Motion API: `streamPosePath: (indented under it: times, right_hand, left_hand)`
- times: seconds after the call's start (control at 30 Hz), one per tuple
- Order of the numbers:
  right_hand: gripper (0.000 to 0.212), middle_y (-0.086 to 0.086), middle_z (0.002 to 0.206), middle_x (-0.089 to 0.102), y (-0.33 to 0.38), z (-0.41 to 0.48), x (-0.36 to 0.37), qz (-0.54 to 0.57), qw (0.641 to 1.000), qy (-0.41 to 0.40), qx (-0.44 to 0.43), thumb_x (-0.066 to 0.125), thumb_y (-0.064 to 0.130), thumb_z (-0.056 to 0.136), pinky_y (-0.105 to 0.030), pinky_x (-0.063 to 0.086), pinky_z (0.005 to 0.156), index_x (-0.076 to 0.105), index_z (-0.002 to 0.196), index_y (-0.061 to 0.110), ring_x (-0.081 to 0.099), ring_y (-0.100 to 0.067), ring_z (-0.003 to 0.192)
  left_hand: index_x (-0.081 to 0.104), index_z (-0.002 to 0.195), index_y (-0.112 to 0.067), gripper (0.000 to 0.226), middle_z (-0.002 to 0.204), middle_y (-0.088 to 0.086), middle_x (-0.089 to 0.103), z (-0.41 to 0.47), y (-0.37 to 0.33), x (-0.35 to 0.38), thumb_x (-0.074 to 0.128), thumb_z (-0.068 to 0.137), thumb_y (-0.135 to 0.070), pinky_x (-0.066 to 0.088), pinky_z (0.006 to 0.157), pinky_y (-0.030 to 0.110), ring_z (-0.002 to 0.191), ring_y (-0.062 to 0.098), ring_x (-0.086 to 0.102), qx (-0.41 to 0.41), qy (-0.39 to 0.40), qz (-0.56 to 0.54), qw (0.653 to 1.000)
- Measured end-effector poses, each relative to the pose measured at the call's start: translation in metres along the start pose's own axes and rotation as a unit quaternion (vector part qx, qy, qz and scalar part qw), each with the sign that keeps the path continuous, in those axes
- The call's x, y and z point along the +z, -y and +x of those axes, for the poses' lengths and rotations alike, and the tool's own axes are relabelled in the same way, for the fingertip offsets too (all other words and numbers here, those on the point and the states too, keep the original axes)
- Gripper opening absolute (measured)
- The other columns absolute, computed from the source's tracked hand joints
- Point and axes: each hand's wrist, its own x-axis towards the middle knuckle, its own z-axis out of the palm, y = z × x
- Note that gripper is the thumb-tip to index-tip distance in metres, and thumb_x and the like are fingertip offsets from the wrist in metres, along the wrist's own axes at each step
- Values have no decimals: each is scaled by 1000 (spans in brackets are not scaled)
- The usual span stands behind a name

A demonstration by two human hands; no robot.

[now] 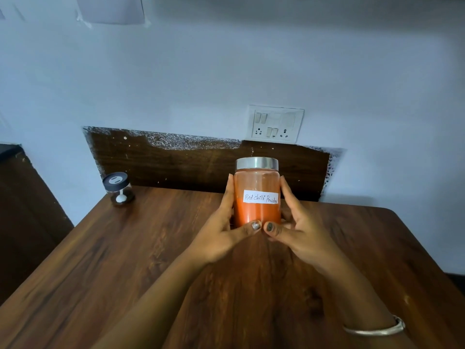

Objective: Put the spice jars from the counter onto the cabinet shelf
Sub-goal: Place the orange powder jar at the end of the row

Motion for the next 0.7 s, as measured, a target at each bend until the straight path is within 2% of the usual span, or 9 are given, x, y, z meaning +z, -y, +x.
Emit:
streamPosePath:
  times: [0.1, 0.2, 0.37, 0.47, 0.6, 0.7]
  right_hand:
    - [104, 12, 149, 34, -3, -2, -9, -3, 1000, 6, -8, 69, 58, 66, -30, 49, 96, -2, 143, 52, 47, -5, 126]
    - [103, 16, 145, 36, -1, -7, -19, -16, 1000, -5, -5, 67, 62, 65, -22, 48, 95, -3, 141, 55, 49, 3, 121]
    - [99, 22, 127, 51, 8, -15, -43, -22, 997, -79, -12, 71, 51, 63, -13, 49, 85, 6, 137, 58, 57, 6, 109]
    - [92, 29, 115, 57, 22, -16, -67, -20, 989, -142, -37, 75, 40, 64, -10, 50, 76, 17, 131, 65, 60, 8, 103]
    - [89, 17, 122, 57, 52, -13, -110, -55, 971, -216, -79, 73, 38, 62, -3, 46, 69, 16, 121, 71, 61, 11, 98]
    - [87, 12, 134, 52, 78, -10, -149, -110, 951, -266, -116, 68, 45, 60, -8, 47, 79, 9, 119, 72, 59, 1, 108]
  left_hand:
    - [-17, 143, -38, 106, 131, -39, 29, 4, -1, 4, 65, 76, -39, 43, 93, 11, 117, -14, 44, 10, 9, -1, 1000]
    - [-20, 143, -37, 106, 128, -45, 28, 10, -4, 10, 64, 78, -39, 41, 94, 9, 118, -15, 43, 25, 20, 30, 999]
    - [-21, 143, -34, 104, 134, -33, 33, 35, -26, 22, 62, 82, -41, 42, 92, 9, 119, -8, 47, 89, 44, 102, 990]
    - [-20, 138, -46, 98, 127, -38, 36, 61, -50, 33, 60, 82, -47, 42, 88, 6, 114, -12, 49, 135, 48, 136, 980]
    - [-18, 135, -55, 88, 128, -39, 33, 101, -92, 52, 51, 81, -61, 39, 90, 3, 112, -19, 46, 208, 38, 180, 961]
    - [-16, 140, -49, 86, 139, -28, 33, 137, -125, 72, 45, 81, -65, 37, 90, 1, 114, -12, 46, 252, 19, 211, 944]
